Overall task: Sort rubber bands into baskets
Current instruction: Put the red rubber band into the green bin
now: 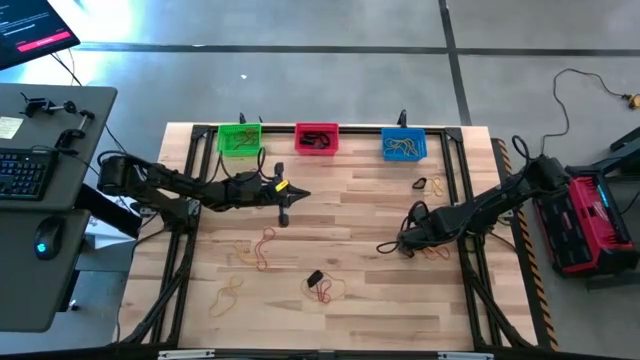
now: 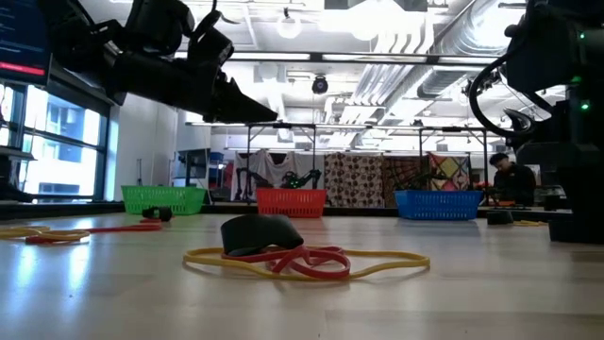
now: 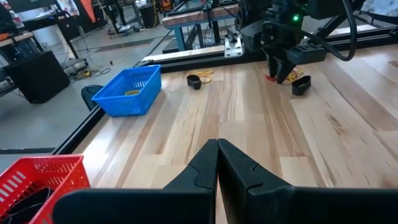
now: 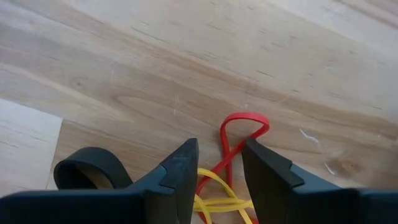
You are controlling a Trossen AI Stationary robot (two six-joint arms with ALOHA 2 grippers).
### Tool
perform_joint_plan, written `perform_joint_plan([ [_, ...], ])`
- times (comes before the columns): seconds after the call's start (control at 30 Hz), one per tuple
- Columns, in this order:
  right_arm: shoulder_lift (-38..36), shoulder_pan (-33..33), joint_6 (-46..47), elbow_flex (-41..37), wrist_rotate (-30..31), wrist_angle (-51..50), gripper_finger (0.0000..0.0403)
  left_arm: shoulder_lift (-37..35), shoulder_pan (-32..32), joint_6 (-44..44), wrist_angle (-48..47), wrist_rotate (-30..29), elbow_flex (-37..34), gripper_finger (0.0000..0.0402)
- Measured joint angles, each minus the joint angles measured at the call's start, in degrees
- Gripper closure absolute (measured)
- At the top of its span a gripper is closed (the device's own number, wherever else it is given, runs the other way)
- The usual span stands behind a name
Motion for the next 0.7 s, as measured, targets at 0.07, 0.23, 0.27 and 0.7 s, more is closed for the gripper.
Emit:
perform_joint_plan([
  [0.07, 0.02, 0.0, -0.57, -0.01, 0.03, 0.03, 0.0285, 0.0, 0.0, 0.0, -0.22, 0.0, 0.0, 0.0401],
  [0.23, 0.07, 0.0, -1.86, -0.04, 0.07, 0.49, 0.0317, 0.02, 0.0, -0.28, -1.14, 0.0, 0.0, 0.0401],
  [0.27, 0.07, 0.0, -2.22, -0.04, 0.07, 0.61, 0.0328, 0.02, 0.0, -0.31, -1.19, 0.01, 0.0, 0.0401],
  [0.7, 0.5, 0.05, -8.86, 2.68, 2.79, -3.61, 0.0401, 0.02, 0.01, -0.31, -1.1, 0.02, 0.0, 0.0401],
])
